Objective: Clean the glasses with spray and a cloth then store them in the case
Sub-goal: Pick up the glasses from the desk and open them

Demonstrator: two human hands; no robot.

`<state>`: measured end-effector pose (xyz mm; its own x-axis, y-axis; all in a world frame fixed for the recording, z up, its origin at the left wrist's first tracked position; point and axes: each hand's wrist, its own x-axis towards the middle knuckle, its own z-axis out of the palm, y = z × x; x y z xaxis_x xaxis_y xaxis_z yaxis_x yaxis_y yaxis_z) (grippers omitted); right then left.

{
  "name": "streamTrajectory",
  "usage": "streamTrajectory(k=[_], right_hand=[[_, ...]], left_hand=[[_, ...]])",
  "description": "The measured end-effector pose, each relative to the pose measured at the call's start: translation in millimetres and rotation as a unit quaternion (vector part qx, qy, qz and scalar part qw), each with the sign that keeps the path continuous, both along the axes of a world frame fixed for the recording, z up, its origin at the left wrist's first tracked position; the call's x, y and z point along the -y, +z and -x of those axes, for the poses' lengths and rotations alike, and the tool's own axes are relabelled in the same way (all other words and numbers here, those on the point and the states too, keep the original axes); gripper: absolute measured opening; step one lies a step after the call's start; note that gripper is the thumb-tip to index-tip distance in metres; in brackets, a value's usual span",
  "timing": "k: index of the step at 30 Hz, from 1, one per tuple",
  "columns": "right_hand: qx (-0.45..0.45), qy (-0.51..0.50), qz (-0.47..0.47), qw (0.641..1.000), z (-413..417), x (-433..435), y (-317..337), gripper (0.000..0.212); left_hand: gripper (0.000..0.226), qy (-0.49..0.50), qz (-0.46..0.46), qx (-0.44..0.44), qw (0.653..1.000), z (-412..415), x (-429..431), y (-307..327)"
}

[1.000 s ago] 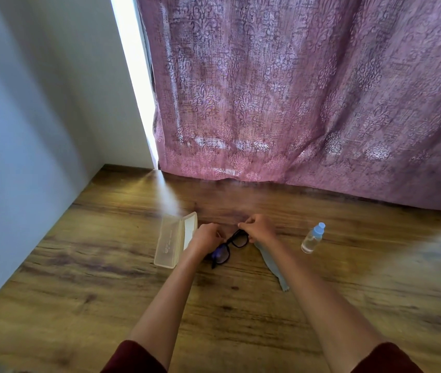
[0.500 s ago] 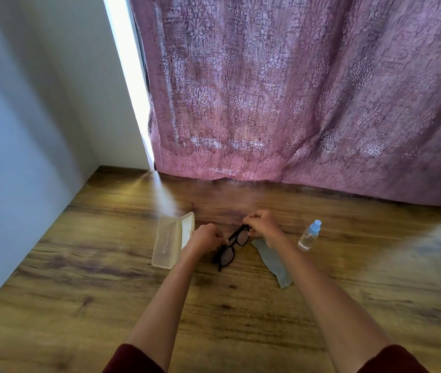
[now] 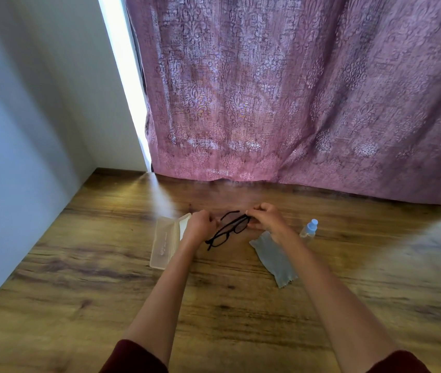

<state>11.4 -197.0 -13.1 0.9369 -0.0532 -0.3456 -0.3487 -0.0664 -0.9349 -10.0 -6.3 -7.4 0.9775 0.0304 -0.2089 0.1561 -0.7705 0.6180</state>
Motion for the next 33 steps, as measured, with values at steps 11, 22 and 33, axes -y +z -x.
streamTrajectory(k=[11, 22, 33], right_hand=[[0.007, 0.016, -0.015, 1.0, 1, 14, 2, 0.011], [-0.043, 0.212, 0.133, 0.967, -2, 18, 12, 0.027], [0.009, 0.043, 0.14, 0.989, -1, 1, 25, 0.015]], left_hand=[[0.024, 0.143, 0.137, 0.018, 0.98, -11, -23, 1], [0.026, 0.164, 0.243, 0.028, 0.956, -9, -35, 7], [0.019, 0.147, 0.282, 0.032, 0.948, -4, -36, 16]])
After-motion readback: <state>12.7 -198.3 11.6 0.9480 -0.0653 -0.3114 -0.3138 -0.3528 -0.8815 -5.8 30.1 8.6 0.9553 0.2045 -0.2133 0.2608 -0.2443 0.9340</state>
